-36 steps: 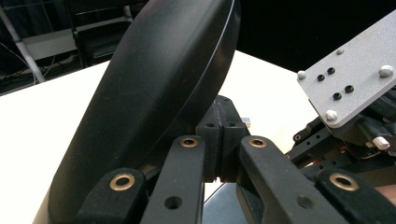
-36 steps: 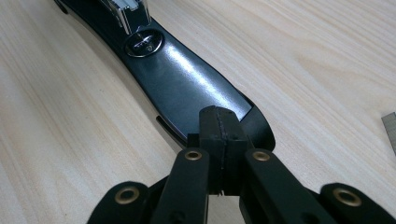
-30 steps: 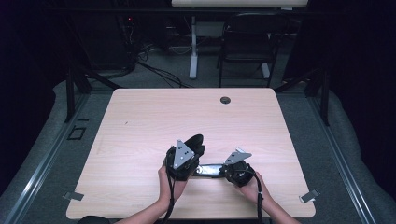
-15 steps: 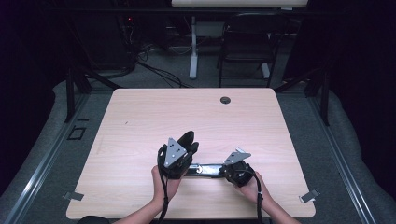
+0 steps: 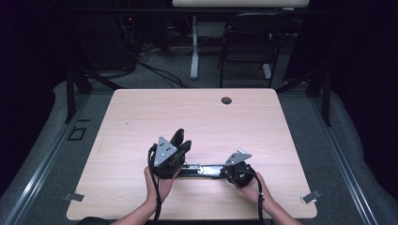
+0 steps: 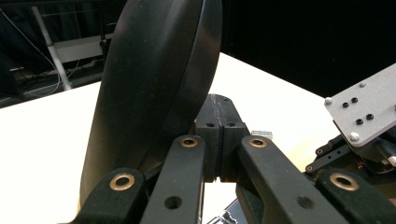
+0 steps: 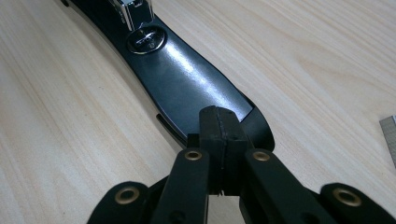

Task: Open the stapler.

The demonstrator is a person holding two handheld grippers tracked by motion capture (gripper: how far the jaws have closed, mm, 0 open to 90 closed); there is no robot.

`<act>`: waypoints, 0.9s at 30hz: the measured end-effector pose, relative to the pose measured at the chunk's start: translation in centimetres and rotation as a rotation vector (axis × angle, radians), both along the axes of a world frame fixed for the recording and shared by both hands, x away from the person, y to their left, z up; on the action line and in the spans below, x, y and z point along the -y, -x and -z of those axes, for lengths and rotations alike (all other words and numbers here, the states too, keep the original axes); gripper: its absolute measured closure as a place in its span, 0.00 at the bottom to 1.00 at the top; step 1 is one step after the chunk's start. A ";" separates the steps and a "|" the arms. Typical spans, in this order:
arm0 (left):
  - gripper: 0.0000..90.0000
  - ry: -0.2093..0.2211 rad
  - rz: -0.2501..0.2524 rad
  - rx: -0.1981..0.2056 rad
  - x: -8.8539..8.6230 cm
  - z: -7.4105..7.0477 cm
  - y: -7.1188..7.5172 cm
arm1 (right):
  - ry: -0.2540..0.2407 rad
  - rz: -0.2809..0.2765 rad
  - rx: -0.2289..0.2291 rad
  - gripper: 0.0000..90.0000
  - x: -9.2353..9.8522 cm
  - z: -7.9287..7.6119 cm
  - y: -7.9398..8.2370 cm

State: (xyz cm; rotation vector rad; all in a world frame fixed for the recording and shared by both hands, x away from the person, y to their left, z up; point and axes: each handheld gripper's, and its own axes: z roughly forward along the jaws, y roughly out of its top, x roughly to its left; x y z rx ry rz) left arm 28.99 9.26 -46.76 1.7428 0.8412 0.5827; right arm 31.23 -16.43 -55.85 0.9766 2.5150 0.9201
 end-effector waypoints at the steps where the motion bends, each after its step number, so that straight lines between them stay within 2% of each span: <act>1: 1.00 0.002 -0.005 0.001 -0.1 0.0 0.0 | -0.001 0.000 0.000 1.00 0.0 0.0 0.0; 14: 1.00 -0.012 -0.017 0.014 -1.2 -0.4 0.0 | -0.002 0.001 -0.011 1.00 0.0 -0.1 -0.1; 25: 1.00 0.004 -0.046 0.011 -2.7 -0.7 0.0 | -0.004 -0.003 -0.015 1.00 0.0 -0.1 -0.2; 27: 0.99 -0.009 -0.041 0.015 -2.8 -0.7 0.0 | -0.004 -0.002 -0.014 1.00 0.0 -0.1 -0.2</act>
